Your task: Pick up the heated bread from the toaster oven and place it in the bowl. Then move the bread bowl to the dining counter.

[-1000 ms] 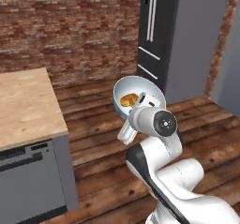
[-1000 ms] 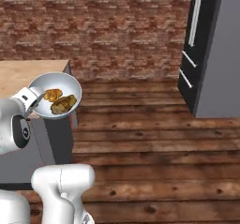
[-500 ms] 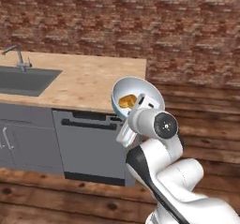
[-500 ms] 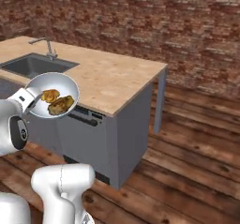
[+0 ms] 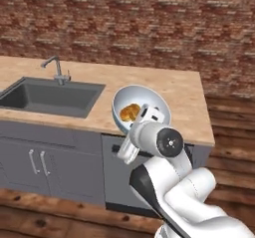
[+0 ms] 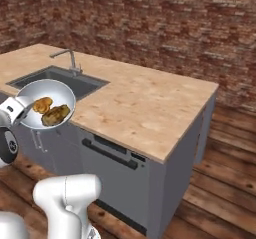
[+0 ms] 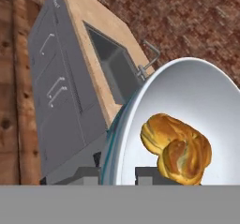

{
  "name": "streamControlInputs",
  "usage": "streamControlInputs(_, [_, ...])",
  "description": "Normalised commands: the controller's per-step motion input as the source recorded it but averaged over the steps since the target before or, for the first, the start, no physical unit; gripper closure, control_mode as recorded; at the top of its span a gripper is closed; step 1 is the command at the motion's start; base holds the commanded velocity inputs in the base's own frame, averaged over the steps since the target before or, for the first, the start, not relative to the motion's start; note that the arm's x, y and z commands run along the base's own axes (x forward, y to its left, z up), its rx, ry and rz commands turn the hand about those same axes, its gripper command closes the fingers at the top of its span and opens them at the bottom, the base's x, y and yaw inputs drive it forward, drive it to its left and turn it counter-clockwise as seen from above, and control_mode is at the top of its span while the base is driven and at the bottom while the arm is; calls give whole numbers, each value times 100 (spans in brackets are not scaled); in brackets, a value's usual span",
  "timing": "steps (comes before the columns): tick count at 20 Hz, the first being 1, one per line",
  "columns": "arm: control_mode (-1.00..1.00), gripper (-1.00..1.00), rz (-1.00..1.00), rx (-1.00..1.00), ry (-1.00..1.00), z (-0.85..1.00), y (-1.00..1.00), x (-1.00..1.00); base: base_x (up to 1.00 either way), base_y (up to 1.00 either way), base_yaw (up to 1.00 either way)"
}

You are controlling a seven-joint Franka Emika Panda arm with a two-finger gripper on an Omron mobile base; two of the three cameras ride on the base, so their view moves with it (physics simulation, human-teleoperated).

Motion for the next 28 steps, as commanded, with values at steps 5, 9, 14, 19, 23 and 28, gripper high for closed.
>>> streamControlInputs(5, [100,100,0,0,0,0,0,0,97,13,-10])
streamControlInputs(9, [100,100,0,0,0,0,0,0,86,0,-2])
streamControlInputs(14, [-100,100,13,-1,3,0,-18,52,0,0,0])
streamControlInputs(19, [-100,100,36,-2,23,7,-30,88,0,0,0])
streamControlInputs(23, [-100,100,43,-1,30,0,-35,100,0,0,0])
streamControlInputs(28, [-100,100,35,-12,33,0,-5,100,0,0,0])
